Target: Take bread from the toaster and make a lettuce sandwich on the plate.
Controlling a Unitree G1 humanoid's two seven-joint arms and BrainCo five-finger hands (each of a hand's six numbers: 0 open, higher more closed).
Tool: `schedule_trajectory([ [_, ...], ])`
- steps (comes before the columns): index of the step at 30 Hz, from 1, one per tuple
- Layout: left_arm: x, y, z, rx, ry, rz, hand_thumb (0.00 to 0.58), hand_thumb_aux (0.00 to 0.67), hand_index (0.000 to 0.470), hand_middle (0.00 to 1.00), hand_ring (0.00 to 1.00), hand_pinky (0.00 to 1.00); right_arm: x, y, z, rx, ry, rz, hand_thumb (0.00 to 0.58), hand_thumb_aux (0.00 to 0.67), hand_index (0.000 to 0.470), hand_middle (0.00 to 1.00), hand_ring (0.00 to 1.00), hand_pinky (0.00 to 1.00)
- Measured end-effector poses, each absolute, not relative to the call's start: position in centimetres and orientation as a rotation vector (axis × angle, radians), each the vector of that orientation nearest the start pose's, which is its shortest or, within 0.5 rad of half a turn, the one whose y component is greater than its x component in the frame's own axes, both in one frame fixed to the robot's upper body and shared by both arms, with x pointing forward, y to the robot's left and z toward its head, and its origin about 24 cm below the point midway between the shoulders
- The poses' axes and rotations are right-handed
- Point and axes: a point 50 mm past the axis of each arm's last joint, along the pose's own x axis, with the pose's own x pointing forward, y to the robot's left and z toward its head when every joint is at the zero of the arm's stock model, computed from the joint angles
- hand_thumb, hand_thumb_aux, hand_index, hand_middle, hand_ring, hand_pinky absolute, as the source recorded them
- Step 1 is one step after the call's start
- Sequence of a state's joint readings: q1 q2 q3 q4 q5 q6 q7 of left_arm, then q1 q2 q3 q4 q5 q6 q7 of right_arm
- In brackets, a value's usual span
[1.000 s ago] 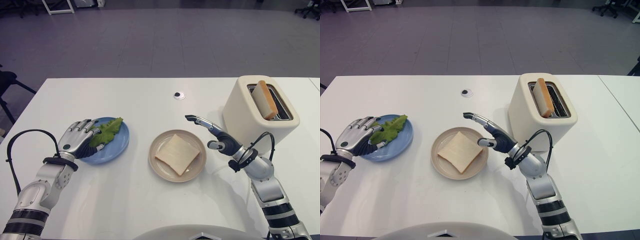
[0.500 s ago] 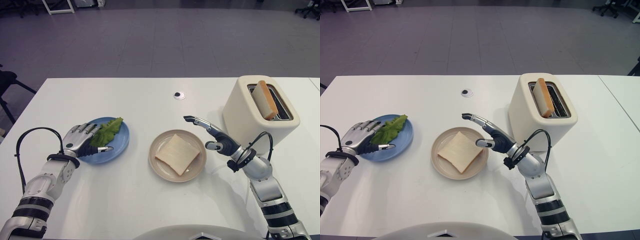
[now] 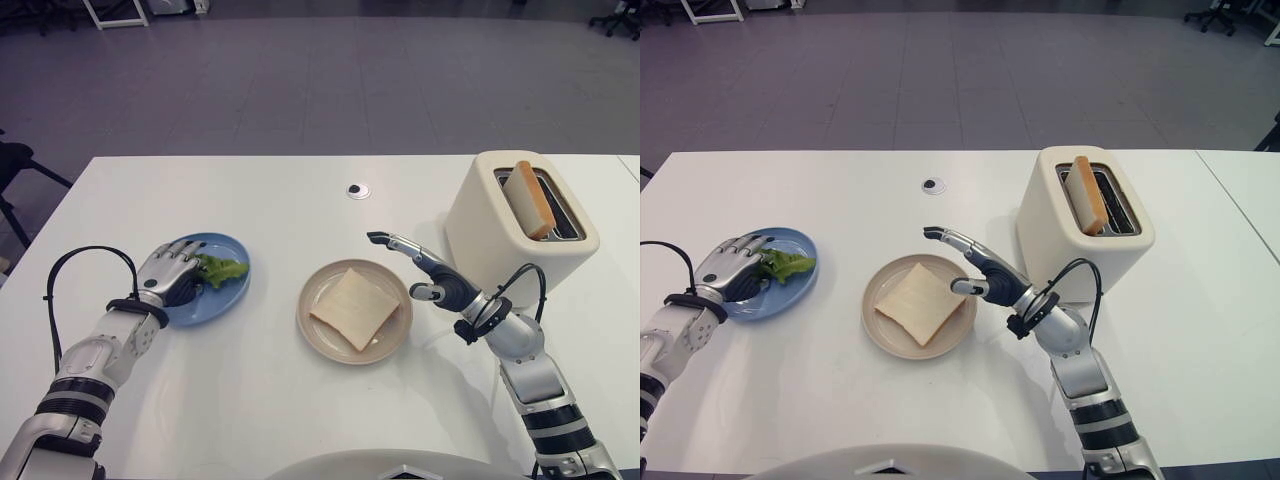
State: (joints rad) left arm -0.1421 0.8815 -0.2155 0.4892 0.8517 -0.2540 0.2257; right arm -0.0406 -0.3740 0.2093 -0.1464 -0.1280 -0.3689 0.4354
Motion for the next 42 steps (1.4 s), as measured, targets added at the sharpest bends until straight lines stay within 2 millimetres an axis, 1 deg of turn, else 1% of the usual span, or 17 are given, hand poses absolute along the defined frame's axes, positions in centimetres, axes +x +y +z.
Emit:
schedule_trajectory([
  [3, 25.6, 31.3, 5.2, 1.704, 0.020, -0.183, 0.580, 0.670, 0.470, 0.00, 0.00, 0.00, 23.4, -12.5, 9.8, -0.555, -0.422, 0.735, 0.000, 0.000, 0.000, 0.00, 0.00, 0.00],
  [5, 25.6, 30.9, 6.0, 1.688, -0.031, -0.152, 0.580, 0.670, 0.470, 0.00, 0.00, 0.00, 23.4, -12.5, 9.8, -0.555, -0.424, 0.733, 0.000, 0.000, 0.000, 0.00, 0.00, 0.00],
  [7, 25.6, 30.9, 7.5, 1.667, -0.082, -0.098, 0.580, 0.670, 0.470, 0.00, 0.00, 0.00, 23.4, -12.5, 9.8, -0.556, -0.427, 0.732, 0.000, 0.000, 0.000, 0.00, 0.00, 0.00],
  [10, 25.0, 30.7, 11.9, 1.681, -0.203, 0.022, 0.580, 0.670, 0.470, 0.00, 0.00, 0.00, 23.5, -12.5, 9.9, -0.558, -0.432, 0.732, 0.000, 0.000, 0.000, 0.00, 0.00, 0.00],
  [11, 24.8, 30.0, 13.4, 1.680, -0.259, 0.044, 0.580, 0.670, 0.470, 0.00, 0.00, 0.00, 23.5, -12.5, 10.0, -0.558, -0.434, 0.731, 0.000, 0.000, 0.000, 0.00, 0.00, 0.00],
  [13, 24.3, 27.3, 15.7, 1.617, -0.395, 0.041, 0.580, 0.670, 0.470, 0.00, 0.00, 0.00, 23.6, -12.6, 10.0, -0.559, -0.435, 0.726, 0.000, 0.000, 0.000, 0.00, 0.00, 0.00],
  [15, 23.7, 23.9, 16.7, 1.512, -0.503, -0.014, 0.580, 0.670, 0.470, 0.00, 0.00, 0.00, 23.8, -12.9, 10.1, -0.562, -0.433, 0.709, 0.000, 0.000, 0.000, 0.00, 0.00, 0.00],
  [18, 23.2, 19.0, 15.1, 1.291, -0.529, -0.185, 0.580, 0.670, 0.470, 0.00, 0.00, 0.00, 24.1, -13.1, 10.2, -0.567, -0.434, 0.698, 0.000, 0.000, 0.000, 0.00, 0.00, 0.00],
  [20, 23.5, 16.3, 14.5, 1.192, -0.560, -0.264, 0.580, 0.670, 0.470, 0.00, 0.00, 0.00, 24.3, -13.1, 10.3, -0.569, -0.439, 0.690, 0.000, 0.000, 0.000, 0.00, 0.00, 0.00],
  [22, 23.6, 14.0, 14.0, 1.141, -0.594, -0.332, 0.580, 0.670, 0.470, 0.00, 0.00, 0.00, 24.5, -13.3, 10.3, -0.568, -0.438, 0.675, 0.000, 0.000, 0.000, 0.00, 0.00, 0.00],
  [24, 23.1, 11.2, 12.4, 1.103, -0.610, -0.437, 0.580, 0.670, 0.470, 0.00, 0.00, 0.00, 25.0, -13.8, 10.5, -0.570, -0.436, 0.638, 0.000, 0.000, 0.000, 0.00, 0.00, 0.00],
  [25, 22.9, 10.5, 11.5, 1.108, -0.596, -0.472, 0.580, 0.670, 0.470, 0.00, 0.00, 0.00, 25.2, -14.0, 10.5, -0.571, -0.433, 0.626, 0.000, 0.000, 0.000, 0.00, 0.00, 0.00],
  [28, 22.6, 9.1, 8.3, 1.205, -0.555, -0.562, 0.580, 0.670, 0.470, 0.00, 0.00, 0.00, 25.5, -14.1, 10.7, -0.571, -0.436, 0.614, 0.000, 0.000, 0.000, 0.00, 0.00, 0.00],
  [29, 22.5, 8.8, 7.2, 1.273, -0.561, -0.582, 0.580, 0.670, 0.470, 0.00, 0.00, 0.00, 25.5, -14.1, 10.7, -0.569, -0.437, 0.612, 0.000, 0.000, 0.000, 0.00, 0.00, 0.00],
  [32, 22.7, 8.6, 6.5, 1.369, -0.591, -0.580, 0.580, 0.670, 0.470, 0.00, 0.00, 0.00, 25.4, -14.0, 10.6, -0.570, -0.437, 0.611, 0.000, 0.000, 0.000, 0.00, 0.00, 0.00],
  [36, 22.8, 9.5, 4.8, 1.488, -0.559, -0.612, 0.580, 0.670, 0.470, 0.00, 0.00, 0.00, 25.4, -13.9, 10.6, -0.570, -0.437, 0.613, 0.000, 0.000, 0.000, 0.00, 0.00, 0.00],
  [42, 22.9, 10.0, 5.0, 1.529, -0.570, -0.588, 0.580, 0.670, 0.470, 0.00, 0.00, 0.00, 25.4, -13.8, 10.6, -0.569, -0.438, 0.619, 0.000, 0.000, 0.000, 0.00, 0.00, 0.00],
])
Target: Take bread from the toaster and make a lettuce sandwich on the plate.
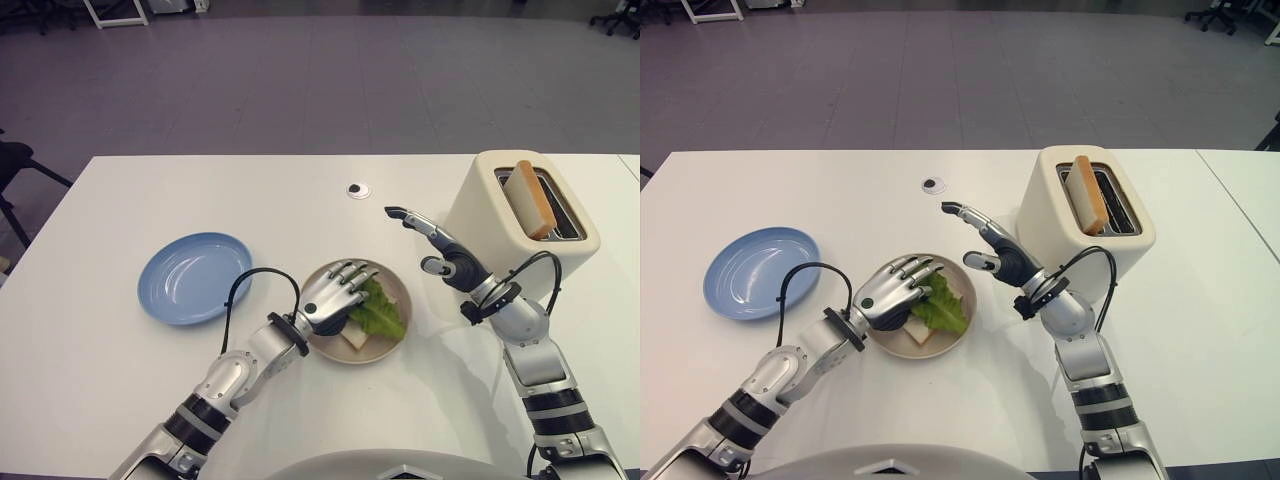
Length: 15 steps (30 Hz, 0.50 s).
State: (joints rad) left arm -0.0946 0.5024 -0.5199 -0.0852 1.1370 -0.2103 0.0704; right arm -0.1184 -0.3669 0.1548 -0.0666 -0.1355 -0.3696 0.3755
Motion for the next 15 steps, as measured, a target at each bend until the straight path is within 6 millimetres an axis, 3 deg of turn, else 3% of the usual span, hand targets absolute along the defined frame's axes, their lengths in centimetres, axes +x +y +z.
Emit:
schedule_trajectory([
  [5, 23.0, 10.6, 5.4, 1.554, -0.556, -0.564, 0.580, 0.670, 0.470, 0.00, 0.00, 0.00, 25.4, -13.8, 10.6, -0.570, -0.437, 0.625, 0.000, 0.000, 0.000, 0.00, 0.00, 0.00],
  [6, 23.0, 10.6, 5.4, 1.554, -0.557, -0.563, 0.570, 0.583, 0.409, 0.00, 0.00, 0.00, 25.4, -13.8, 10.6, -0.570, -0.437, 0.626, 0.000, 0.000, 0.000, 0.00, 0.00, 0.00],
  [7, 23.0, 10.6, 5.5, 1.554, -0.557, -0.560, 0.520, 0.455, 0.319, 0.00, 0.00, 0.00, 25.4, -13.8, 10.6, -0.571, -0.437, 0.627, 0.000, 0.000, 0.000, 0.00, 0.00, 0.00],
  [8, 23.0, 10.6, 5.5, 1.555, -0.555, -0.557, 0.484, 0.397, 0.278, 0.00, 0.00, 0.00, 25.4, -13.8, 10.6, -0.571, -0.436, 0.630, 0.000, 0.000, 0.000, 0.00, 0.00, 0.00],
  [10, 23.0, 10.7, 5.6, 1.558, -0.552, -0.554, 0.443, 0.344, 0.241, 0.00, 0.00, 0.00, 25.4, -13.8, 10.6, -0.572, -0.436, 0.632, 0.000, 0.000, 0.000, 0.00, 0.00, 0.00],
  [13, 23.0, 10.9, 5.8, 1.565, -0.551, -0.549, 0.413, 0.310, 0.217, 0.00, 0.00, 0.00, 25.4, -13.7, 10.6, -0.573, -0.436, 0.635, 0.000, 0.000, 0.000, 0.00, 0.00, 0.00],
  [15, 23.0, 11.4, 6.2, 1.574, -0.551, -0.529, 0.470, 0.378, 0.265, 0.00, 0.00, 0.00, 25.3, -13.7, 10.6, -0.574, -0.437, 0.637, 0.000, 0.000, 0.000, 0.00, 0.00, 0.00],
])
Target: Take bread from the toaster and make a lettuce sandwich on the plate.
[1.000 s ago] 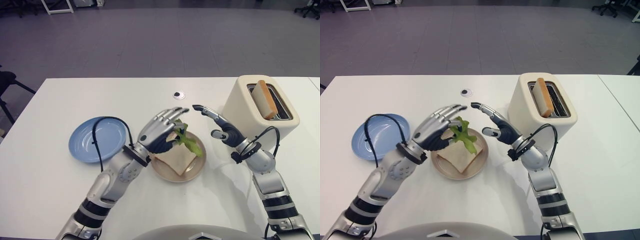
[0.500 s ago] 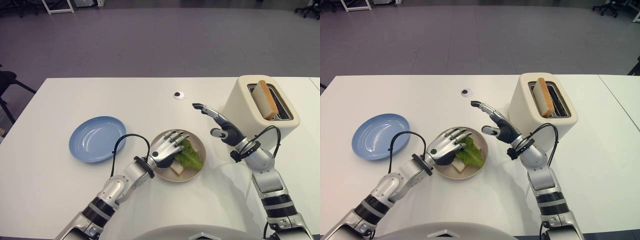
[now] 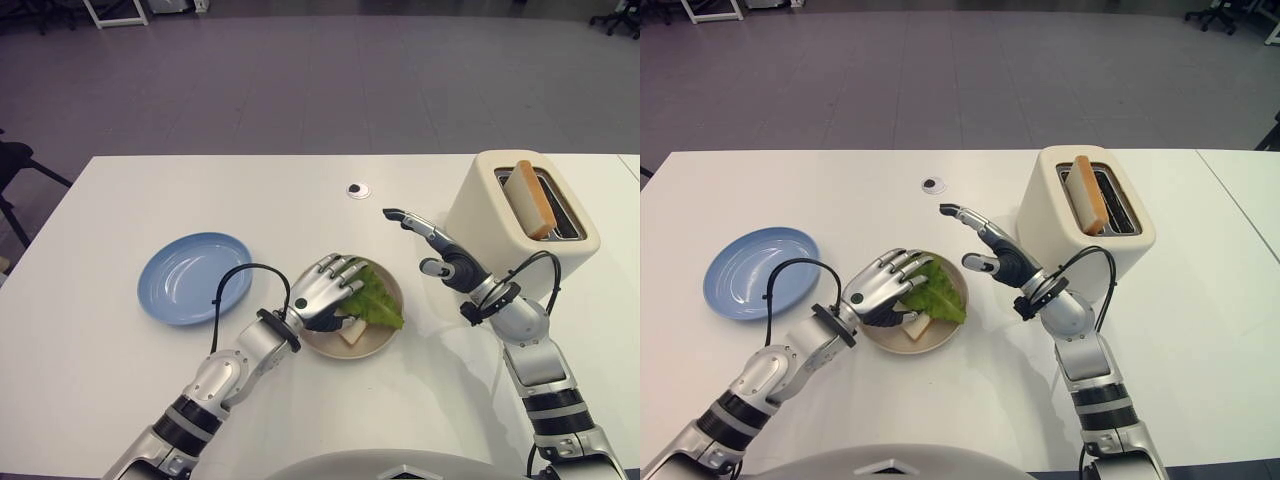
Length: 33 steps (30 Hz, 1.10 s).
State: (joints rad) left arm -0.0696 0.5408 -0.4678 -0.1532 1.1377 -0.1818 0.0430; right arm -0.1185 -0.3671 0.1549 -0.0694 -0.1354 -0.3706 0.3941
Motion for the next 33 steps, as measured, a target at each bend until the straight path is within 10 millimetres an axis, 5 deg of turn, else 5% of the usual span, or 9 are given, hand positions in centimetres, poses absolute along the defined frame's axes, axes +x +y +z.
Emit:
schedule_trajectory([
  [7, 21.5, 14.7, 7.0, 1.623, -0.482, -0.464, 0.468, 0.376, 0.264, 0.00, 0.00, 0.00, 25.4, -13.9, 10.8, -0.580, -0.442, 0.643, 0.000, 0.000, 0.000, 0.00, 0.00, 0.00],
  [8, 21.3, 15.0, 7.0, 1.628, -0.473, -0.460, 0.443, 0.344, 0.241, 0.00, 0.00, 0.00, 25.5, -13.9, 10.8, -0.581, -0.442, 0.641, 0.000, 0.000, 0.000, 0.00, 0.00, 0.00],
  [10, 21.0, 15.5, 7.3, 1.615, -0.463, -0.443, 0.201, 0.129, 0.090, 0.00, 0.00, 0.00, 25.5, -14.2, 11.0, -0.590, -0.442, 0.635, 0.000, 0.000, 0.000, 0.00, 0.00, 0.00],
  [11, 20.9, 15.8, 7.7, 1.598, -0.463, -0.423, 0.160, 0.100, 0.070, 0.00, 0.00, 0.00, 25.6, -14.6, 11.2, -0.599, -0.446, 0.627, 0.000, 0.000, 0.000, 0.00, 0.00, 0.00],
  [15, 20.7, 16.9, 9.0, 1.527, -0.476, -0.356, 0.179, 0.113, 0.079, 0.00, 0.00, 0.00, 25.6, -16.1, 13.7, -0.665, -0.527, 0.568, 0.000, 0.000, 0.000, 0.00, 0.00, 0.00],
  [17, 20.7, 17.6, 9.5, 1.455, -0.468, -0.312, 0.083, 0.050, 0.035, 0.00, 0.00, 0.00, 25.5, -18.0, 16.9, -0.761, -0.612, 0.467, 0.000, 0.000, 0.000, 0.00, 0.00, 0.00],
  [23, 21.0, 18.6, 8.8, 1.187, -0.372, -0.241, 0.000, 0.000, 0.000, 0.00, 0.00, 0.00, 25.1, -24.0, 20.9, -1.189, -0.553, 0.160, 0.000, 0.000, 0.000, 0.00, 0.00, 0.00],
  [28, 20.8, 18.3, 7.6, 1.033, -0.293, -0.271, 0.000, 0.000, 0.000, 0.00, 0.00, 0.00, 25.5, -27.8, 19.0, -1.434, -0.322, 0.029, 0.000, 0.000, 0.000, 0.00, 0.00, 0.00],
  [33, 20.7, 18.0, 7.1, 0.851, -0.249, -0.274, 0.000, 0.000, 0.000, 0.00, 0.00, 0.00, 26.0, -29.0, 17.3, -1.480, -0.202, 0.008, 0.000, 0.000, 0.000, 0.00, 0.00, 0.00],
])
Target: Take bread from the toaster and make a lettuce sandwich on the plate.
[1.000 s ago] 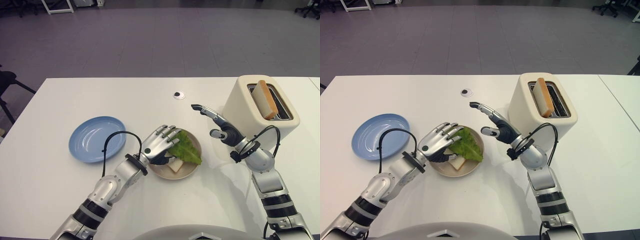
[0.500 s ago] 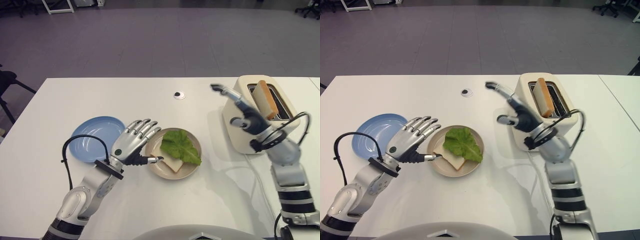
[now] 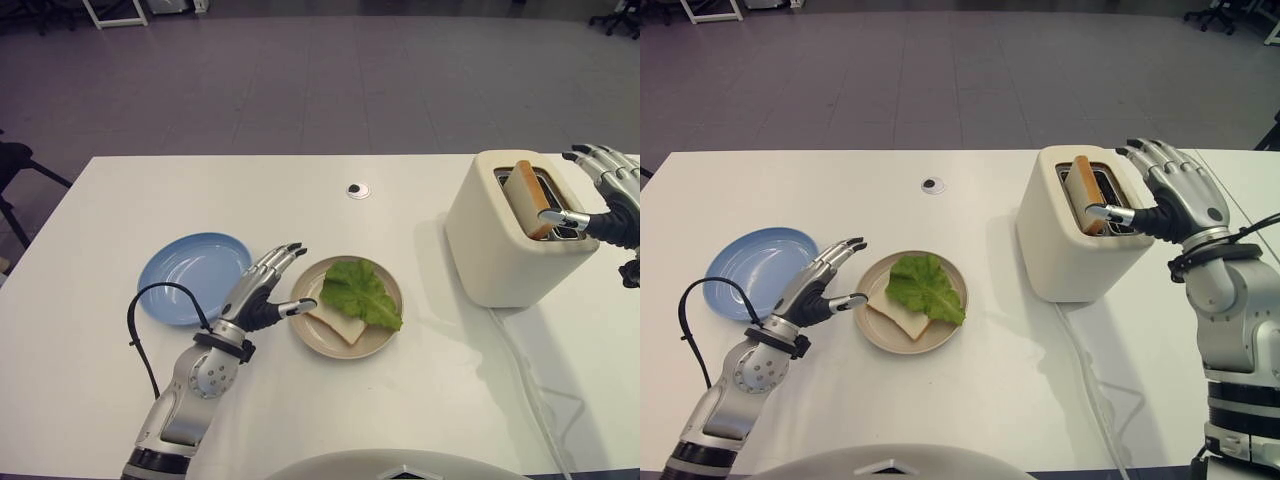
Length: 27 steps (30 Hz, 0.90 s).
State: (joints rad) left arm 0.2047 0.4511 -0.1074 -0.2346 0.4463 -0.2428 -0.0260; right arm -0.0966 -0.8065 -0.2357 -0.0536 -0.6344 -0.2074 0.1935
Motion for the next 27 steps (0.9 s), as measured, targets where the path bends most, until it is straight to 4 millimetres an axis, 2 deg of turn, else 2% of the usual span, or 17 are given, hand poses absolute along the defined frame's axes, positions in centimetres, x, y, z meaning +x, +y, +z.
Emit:
schedule_trajectory([
  [1, 20.7, 17.9, 7.1, 0.820, -0.244, -0.275, 0.000, 0.000, 0.000, 0.00, 0.00, 0.00, 26.1, -28.8, 16.9, -1.482, -0.190, 0.027, 0.000, 0.000, 0.000, 0.00, 0.00, 0.00],
  [2, 20.7, 18.0, 7.1, 0.802, -0.239, -0.275, 0.000, 0.000, 0.000, 0.00, 0.00, 0.00, 26.2, -28.6, 16.5, -1.479, -0.181, 0.046, 0.241, 0.158, 0.111, 0.00, 0.00, 0.00],
  [3, 20.6, 17.9, 7.0, 0.786, -0.234, -0.277, 0.000, 0.000, 0.000, 0.00, 0.00, 0.00, 26.3, -28.4, 16.1, -1.475, -0.170, 0.063, 0.379, 0.276, 0.194, 0.00, 0.00, 0.00],
  [4, 20.6, 17.9, 7.0, 0.777, -0.231, -0.280, 0.000, 0.000, 0.000, 0.00, 0.00, 0.00, 26.3, -28.3, 15.8, -1.471, -0.159, 0.076, 0.449, 0.352, 0.247, 0.00, 0.00, 0.00],
  [6, 20.6, 17.9, 7.0, 0.772, -0.229, -0.280, 0.000, 0.000, 0.000, 0.00, 0.00, 0.00, 26.4, -28.1, 15.5, -1.441, -0.160, 0.091, 0.482, 0.394, 0.276, 0.00, 0.00, 0.00],
  [9, 20.6, 18.0, 7.0, 0.773, -0.227, -0.280, 0.000, 0.000, 0.000, 0.00, 0.00, 0.00, 26.5, -27.8, 15.1, -1.411, -0.159, 0.112, 0.568, 0.575, 0.404, 0.00, 0.00, 0.00],
  [11, 20.6, 18.0, 6.9, 0.775, -0.227, -0.280, 0.000, 0.000, 0.000, 0.00, 0.00, 0.00, 26.6, -27.6, 15.0, -1.403, -0.161, 0.113, 0.580, 0.670, 0.470, 0.00, 0.00, 0.00],
  [18, 20.6, 18.0, 6.8, 0.808, -0.226, -0.284, 0.000, 0.000, 0.000, 0.00, 0.00, 0.00, 26.8, -27.5, 15.7, -1.323, -0.218, 0.041, 0.580, 0.670, 0.470, 0.00, 0.00, 0.00],
  [22, 20.6, 17.9, 6.8, 0.804, -0.230, -0.284, 0.000, 0.000, 0.000, 0.00, 0.00, 0.00, 27.3, -28.3, 16.2, -1.186, -0.221, -0.022, 0.580, 0.670, 0.470, 0.00, 0.00, 0.00],
  [25, 20.6, 17.9, 6.8, 0.801, -0.230, -0.283, 0.000, 0.000, 0.000, 0.00, 0.00, 0.00, 28.1, -29.4, 18.4, -1.025, -0.272, -0.088, 0.580, 0.670, 0.470, 0.00, 0.00, 0.00],
  [27, 20.6, 17.9, 6.9, 0.798, -0.232, -0.276, 0.000, 0.000, 0.000, 0.00, 0.00, 0.00, 28.5, -29.9, 20.6, -0.907, -0.332, -0.114, 0.580, 0.670, 0.470, 0.00, 0.00, 0.00],
])
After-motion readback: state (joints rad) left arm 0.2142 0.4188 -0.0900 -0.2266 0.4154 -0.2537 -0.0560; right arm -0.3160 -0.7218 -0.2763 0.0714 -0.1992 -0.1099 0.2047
